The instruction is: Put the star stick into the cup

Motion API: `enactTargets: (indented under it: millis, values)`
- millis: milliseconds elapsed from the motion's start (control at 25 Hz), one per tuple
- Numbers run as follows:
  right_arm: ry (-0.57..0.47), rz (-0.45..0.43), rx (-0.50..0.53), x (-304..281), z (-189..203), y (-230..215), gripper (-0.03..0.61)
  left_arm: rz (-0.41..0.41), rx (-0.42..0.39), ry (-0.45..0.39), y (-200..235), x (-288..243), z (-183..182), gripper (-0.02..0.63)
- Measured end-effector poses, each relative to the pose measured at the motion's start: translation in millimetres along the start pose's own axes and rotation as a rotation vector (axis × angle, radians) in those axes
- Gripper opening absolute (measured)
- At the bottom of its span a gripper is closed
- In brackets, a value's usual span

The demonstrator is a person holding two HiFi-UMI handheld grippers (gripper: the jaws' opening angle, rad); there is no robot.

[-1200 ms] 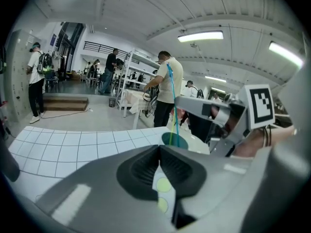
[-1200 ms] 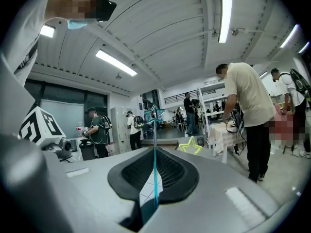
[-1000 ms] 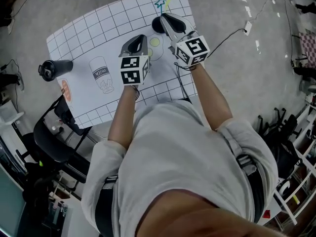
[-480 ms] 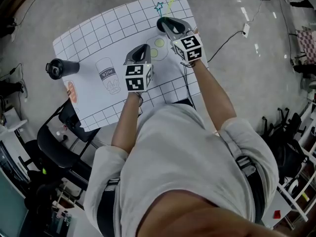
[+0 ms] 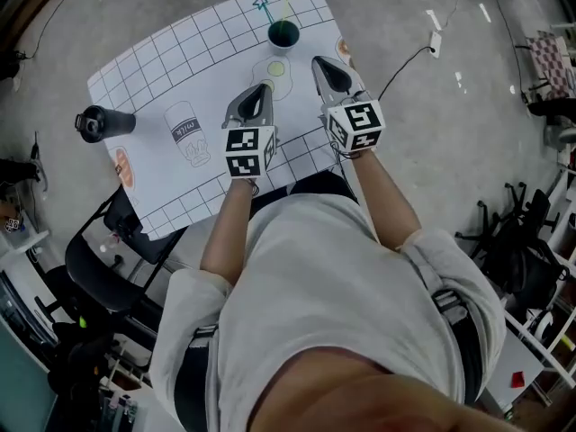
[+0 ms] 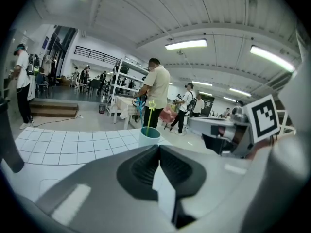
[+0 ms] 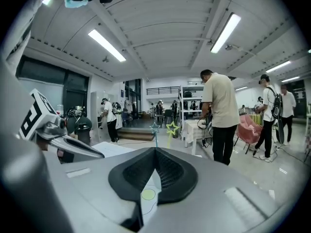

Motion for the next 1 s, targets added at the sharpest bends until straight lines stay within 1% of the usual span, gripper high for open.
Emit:
enactTargets:
  millis: [80, 160, 360, 520, 600, 720, 880, 1000]
  values:
    - [-0.02, 0.004, -0.028, 19.6, -3.0, -3.9, -0.002, 0.002, -0.004, -0.014, -16.8, 1.4, -0.3, 0.003]
    - [-0.036, 0.002, -0.037, 37.2, -5.8, -9.4, -0.002, -0.015, -0.01, -0.036, -35.0, 3.1, -2.3, 0.003]
    - [-0.018, -0.044, 0.004, 84.4, -9.3, -34.4, -0.002, -0.085, -0.013, -0.122, -95.5, 3.8, -16.0, 0.003]
    - [-0.057, -0.078, 0.047, 126.1, -16.7, -62.2, -0.002, -0.12, -0.017, -0.177, -153.0, -3.5, -23.9, 0.003]
    - [-0.074, -0.081, 0.063, 144.1, -15.0, -75.7, -0.002, -0.134, -0.029, -0.189, -180.1, -7.3, -24.8, 0.003]
    - [-0.09, -0.092, 0.04, 168.6, -10.0, -96.5, -0.002, -0.162, -0.029, -0.213, -215.0, -10.7, -24.2, 0.003]
    - [-0.104, -0.121, 0.022, 191.5, -3.0, -114.6, -0.002, -0.197, -0.015, -0.222, -244.1, -12.9, -18.5, 0.003]
    - [-0.117, -0.132, 0.011, 202.7, 0.1, -126.2, -0.002, -0.214, -0.035, -0.219, -260.5, -15.2, -17.5, 0.003]
Point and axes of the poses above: the fingertips, and each gripper's own axes: x backward along the fingers, y to its left, z out of its underside, the point moved 5 cm from there along x, backward along the fingers, and after that the axes turned 1 degree about -x, right-handed, at the moved point
